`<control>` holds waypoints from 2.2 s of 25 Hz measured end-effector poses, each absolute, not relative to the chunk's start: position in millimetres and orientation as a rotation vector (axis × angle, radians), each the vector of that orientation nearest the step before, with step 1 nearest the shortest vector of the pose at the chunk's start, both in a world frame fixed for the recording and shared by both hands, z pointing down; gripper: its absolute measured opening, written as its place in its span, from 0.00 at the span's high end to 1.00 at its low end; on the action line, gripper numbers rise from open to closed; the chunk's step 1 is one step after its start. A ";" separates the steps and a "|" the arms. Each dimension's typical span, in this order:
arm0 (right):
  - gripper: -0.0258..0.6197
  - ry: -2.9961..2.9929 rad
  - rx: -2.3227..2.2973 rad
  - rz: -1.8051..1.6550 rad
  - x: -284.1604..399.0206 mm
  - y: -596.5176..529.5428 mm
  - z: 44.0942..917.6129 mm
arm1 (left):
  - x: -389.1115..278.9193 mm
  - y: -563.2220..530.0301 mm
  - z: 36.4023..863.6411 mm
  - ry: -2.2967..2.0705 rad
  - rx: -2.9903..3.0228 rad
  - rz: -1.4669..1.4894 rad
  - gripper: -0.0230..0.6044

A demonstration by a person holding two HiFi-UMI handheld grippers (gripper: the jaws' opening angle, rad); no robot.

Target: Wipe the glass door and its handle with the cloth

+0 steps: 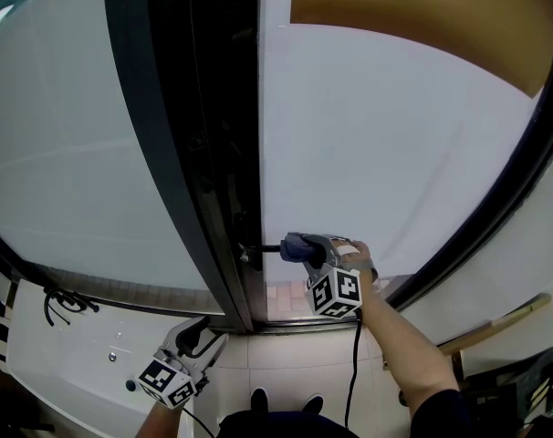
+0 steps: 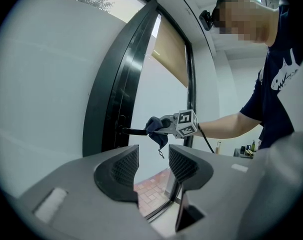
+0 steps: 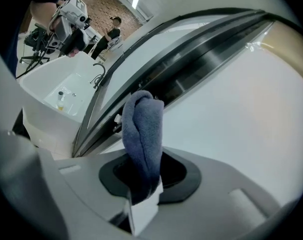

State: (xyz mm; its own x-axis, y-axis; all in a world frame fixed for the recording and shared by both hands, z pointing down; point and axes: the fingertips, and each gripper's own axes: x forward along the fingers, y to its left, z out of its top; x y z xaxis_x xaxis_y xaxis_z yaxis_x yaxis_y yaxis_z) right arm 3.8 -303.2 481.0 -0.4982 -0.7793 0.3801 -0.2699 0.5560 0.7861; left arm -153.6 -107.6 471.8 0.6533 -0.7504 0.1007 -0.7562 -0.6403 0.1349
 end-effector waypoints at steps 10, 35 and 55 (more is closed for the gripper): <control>0.84 -2.238 0.952 -0.671 12.4 -293.7 455.6 | -154.5 -111.6 467.4 -1.250 2.707 0.034 0.67; 0.84 -2.613 1.449 -0.063 147.1 -154.2 411.4 | -129.3 -125.2 456.6 -1.179 2.758 0.010 0.67; 0.84 -2.533 1.582 0.073 194.2 -85.6 455.6 | -102.2 -98.5 459.7 -1.082 2.806 0.033 0.67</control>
